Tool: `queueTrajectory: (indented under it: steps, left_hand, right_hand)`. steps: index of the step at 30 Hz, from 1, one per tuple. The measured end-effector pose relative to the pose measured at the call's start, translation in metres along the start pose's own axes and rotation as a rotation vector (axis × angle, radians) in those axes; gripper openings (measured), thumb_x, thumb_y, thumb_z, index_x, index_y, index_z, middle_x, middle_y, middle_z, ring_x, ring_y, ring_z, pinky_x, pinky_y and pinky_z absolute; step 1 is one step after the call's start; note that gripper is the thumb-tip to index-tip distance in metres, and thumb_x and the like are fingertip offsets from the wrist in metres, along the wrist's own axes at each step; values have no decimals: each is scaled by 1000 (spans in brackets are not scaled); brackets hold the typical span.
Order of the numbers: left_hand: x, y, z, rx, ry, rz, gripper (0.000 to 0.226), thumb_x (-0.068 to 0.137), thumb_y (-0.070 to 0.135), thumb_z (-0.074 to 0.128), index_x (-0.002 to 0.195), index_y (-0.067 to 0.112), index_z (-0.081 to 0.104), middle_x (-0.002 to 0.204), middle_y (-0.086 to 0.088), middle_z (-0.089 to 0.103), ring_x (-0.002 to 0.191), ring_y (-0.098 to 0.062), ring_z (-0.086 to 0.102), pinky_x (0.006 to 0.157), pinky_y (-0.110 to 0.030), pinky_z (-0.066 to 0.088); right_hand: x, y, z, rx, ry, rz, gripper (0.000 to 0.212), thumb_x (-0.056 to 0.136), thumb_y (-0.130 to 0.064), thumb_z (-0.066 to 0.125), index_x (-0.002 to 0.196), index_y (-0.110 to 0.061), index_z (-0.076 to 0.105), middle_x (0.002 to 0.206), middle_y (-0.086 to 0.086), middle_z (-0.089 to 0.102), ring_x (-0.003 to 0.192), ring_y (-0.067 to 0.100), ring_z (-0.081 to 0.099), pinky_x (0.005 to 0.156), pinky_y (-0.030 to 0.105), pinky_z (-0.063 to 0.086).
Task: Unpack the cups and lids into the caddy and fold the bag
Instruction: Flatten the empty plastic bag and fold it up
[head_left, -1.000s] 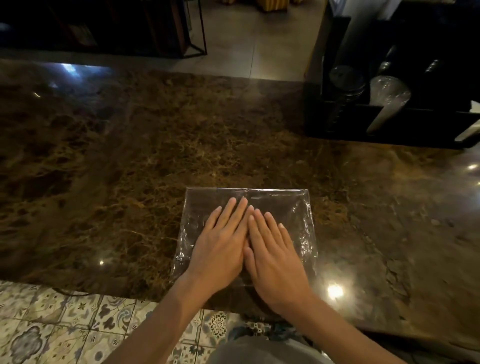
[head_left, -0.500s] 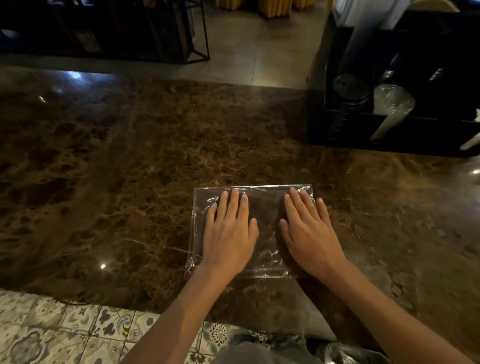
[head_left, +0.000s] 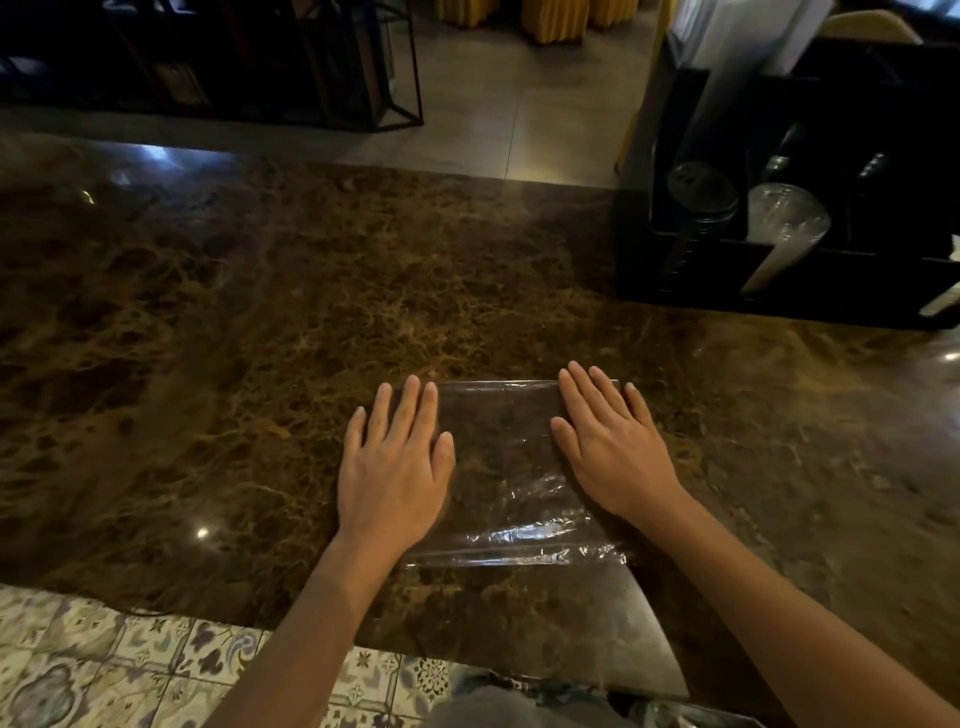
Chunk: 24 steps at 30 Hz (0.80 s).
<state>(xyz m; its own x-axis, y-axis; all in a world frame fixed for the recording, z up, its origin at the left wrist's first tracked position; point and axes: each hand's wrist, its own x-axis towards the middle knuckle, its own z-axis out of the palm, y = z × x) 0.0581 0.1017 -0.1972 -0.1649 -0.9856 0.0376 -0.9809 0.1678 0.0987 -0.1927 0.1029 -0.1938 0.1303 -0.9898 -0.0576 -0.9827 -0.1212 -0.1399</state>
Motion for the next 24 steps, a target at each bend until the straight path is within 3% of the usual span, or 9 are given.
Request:
queueTrajectory:
  steps: [2,5,7,11,13,16,19,21,24]
  left_hand:
    - [0,-3,0,6,-22,17,65,102,52,7,158,21,19,165,-3,19,153,-27,15,121,-50,17]
    - [2,-1,-2,2,-21,10,65,102,52,7,157,21,22,165,-4,21,152,-27,17,120,-52,18]
    - [4,-1,0,-3,-12,3,63,103,51,10,156,21,26,164,-4,26,151,-27,20,119,-52,21]
    - [13,-4,3,-24,29,40,61,104,50,15,156,20,25,163,-4,28,151,-26,23,118,-50,22]
    - [18,-7,2,-68,52,67,60,104,49,18,156,19,22,163,-5,27,151,-26,21,118,-46,19]
    - [24,-12,-1,-151,76,53,62,104,49,26,157,18,16,165,-7,21,153,-23,15,117,-39,11]
    - [26,-16,-8,-415,49,-16,69,100,45,45,157,23,14,165,-5,18,152,-21,13,120,-41,17]
    - [27,-22,-17,-658,42,-106,72,96,36,60,156,24,21,160,-4,31,145,-18,30,113,-36,31]
    - [33,-36,-34,-872,64,-238,61,92,28,68,147,22,42,137,-4,58,111,-5,59,89,-19,47]
  right_hand:
    - [6,-1,-6,16,38,15,61,104,-48,15,156,-18,26,165,1,25,154,22,15,124,48,4]
    - [32,-13,-21,160,116,-38,47,103,-33,35,144,-13,49,144,7,56,135,29,47,114,48,30]
    - [56,-23,-31,317,-6,-114,41,103,-25,45,142,-15,50,137,7,58,126,29,50,105,44,42]
    - [101,-42,-50,280,-267,-150,27,97,-34,61,119,-18,61,110,3,65,93,17,63,79,33,56]
    - [112,-47,-56,228,-361,-165,22,91,-36,68,104,-19,62,98,1,66,81,15,63,70,31,57]
    - [118,-42,-63,232,-452,-240,13,87,-30,74,82,-20,66,87,0,70,79,18,67,69,33,55]
    - [116,-28,-69,406,-486,-213,16,84,-18,77,74,-20,66,73,-5,64,65,10,58,55,22,47]
    - [112,-15,-69,658,-449,-111,11,85,-11,75,78,-12,67,70,-2,63,58,7,54,47,16,43]
    - [100,7,-66,984,-369,36,12,88,-14,74,81,-9,65,67,1,63,52,6,54,45,18,42]
